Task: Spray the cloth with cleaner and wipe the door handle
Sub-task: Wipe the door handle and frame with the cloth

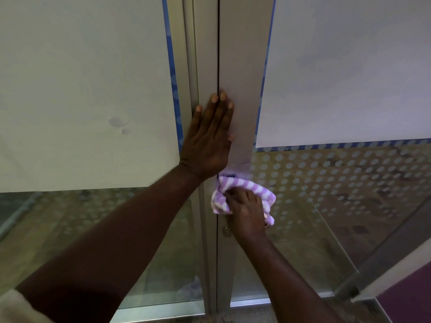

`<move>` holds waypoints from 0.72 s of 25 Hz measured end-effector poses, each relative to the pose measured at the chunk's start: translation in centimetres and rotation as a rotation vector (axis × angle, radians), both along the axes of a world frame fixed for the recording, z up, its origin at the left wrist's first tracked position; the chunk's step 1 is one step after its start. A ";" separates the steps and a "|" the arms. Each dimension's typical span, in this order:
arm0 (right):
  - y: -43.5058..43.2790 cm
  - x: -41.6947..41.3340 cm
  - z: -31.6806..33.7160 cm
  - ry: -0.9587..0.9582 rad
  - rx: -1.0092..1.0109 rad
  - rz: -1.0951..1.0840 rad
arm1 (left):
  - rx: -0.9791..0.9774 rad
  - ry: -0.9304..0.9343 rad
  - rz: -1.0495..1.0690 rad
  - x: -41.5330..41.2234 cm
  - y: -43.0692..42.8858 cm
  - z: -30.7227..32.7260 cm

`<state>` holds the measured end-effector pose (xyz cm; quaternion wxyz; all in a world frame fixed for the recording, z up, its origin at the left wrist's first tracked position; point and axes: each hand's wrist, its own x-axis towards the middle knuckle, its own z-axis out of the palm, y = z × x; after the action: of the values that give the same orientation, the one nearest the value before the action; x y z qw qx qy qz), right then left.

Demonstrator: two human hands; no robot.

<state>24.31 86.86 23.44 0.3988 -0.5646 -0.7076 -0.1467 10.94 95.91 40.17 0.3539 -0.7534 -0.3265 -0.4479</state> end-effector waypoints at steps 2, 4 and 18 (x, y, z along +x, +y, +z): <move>-0.9 0.8 -1.2 -0.006 -0.047 0.006 | -0.004 -0.003 0.004 0.0 0.0 0.0; -0.9 1.5 -1.2 0.029 -0.018 -0.004 | -0.004 -0.009 0.004 0.0 0.0 -0.1; -0.5 -0.4 -1.5 0.013 -0.072 0.026 | -0.008 -0.015 0.001 0.1 -0.1 0.0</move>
<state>23.94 86.41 21.98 0.3846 -0.5701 -0.7172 -0.1123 11.06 95.84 40.20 0.3487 -0.7512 -0.3313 -0.4520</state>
